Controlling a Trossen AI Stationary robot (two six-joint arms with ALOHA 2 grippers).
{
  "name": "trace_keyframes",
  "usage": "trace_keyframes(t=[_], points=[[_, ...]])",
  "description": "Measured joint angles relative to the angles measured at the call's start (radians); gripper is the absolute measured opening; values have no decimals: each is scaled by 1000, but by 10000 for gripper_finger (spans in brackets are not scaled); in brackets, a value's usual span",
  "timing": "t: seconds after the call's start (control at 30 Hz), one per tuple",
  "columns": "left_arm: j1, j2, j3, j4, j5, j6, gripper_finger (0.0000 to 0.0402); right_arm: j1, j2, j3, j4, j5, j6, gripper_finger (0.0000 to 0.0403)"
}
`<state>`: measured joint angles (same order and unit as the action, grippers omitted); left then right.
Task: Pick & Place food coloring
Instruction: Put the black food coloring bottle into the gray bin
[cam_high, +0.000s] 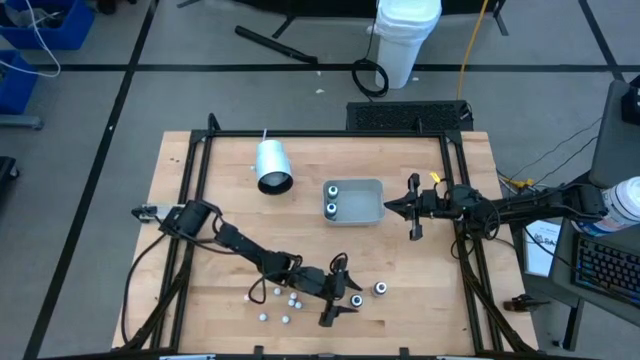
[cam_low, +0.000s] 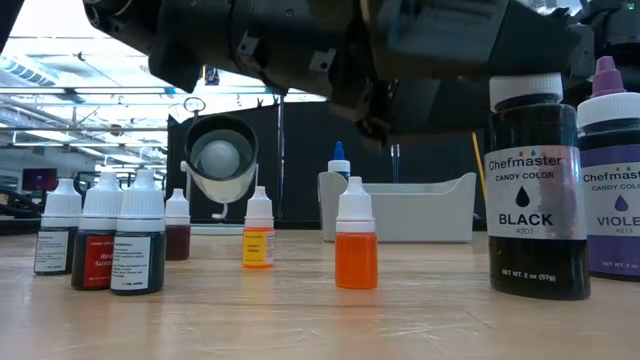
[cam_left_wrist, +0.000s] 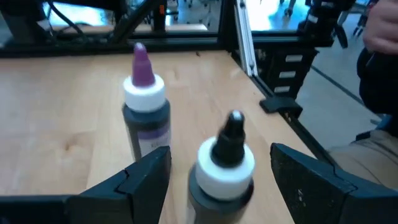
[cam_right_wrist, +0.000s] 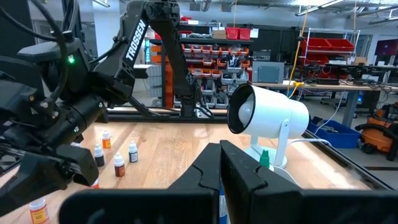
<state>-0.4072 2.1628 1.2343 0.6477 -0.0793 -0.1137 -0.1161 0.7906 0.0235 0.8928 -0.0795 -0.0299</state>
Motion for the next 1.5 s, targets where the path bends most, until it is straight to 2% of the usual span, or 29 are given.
trace_keyframes(t=[0.67,1.17,1.37,1.5], points=[[2,0,0,-9,2,31,270,0,0,0,0,0,0,0],[0,0,0,-9,30,71,129,0,0,0,0,0,-9,0],[-1,0,0,-2,30,86,126,0,0,0,-1,0,-11,0],[0,0,0,13,30,106,143,0,0,0,-1,0,-11,0]])
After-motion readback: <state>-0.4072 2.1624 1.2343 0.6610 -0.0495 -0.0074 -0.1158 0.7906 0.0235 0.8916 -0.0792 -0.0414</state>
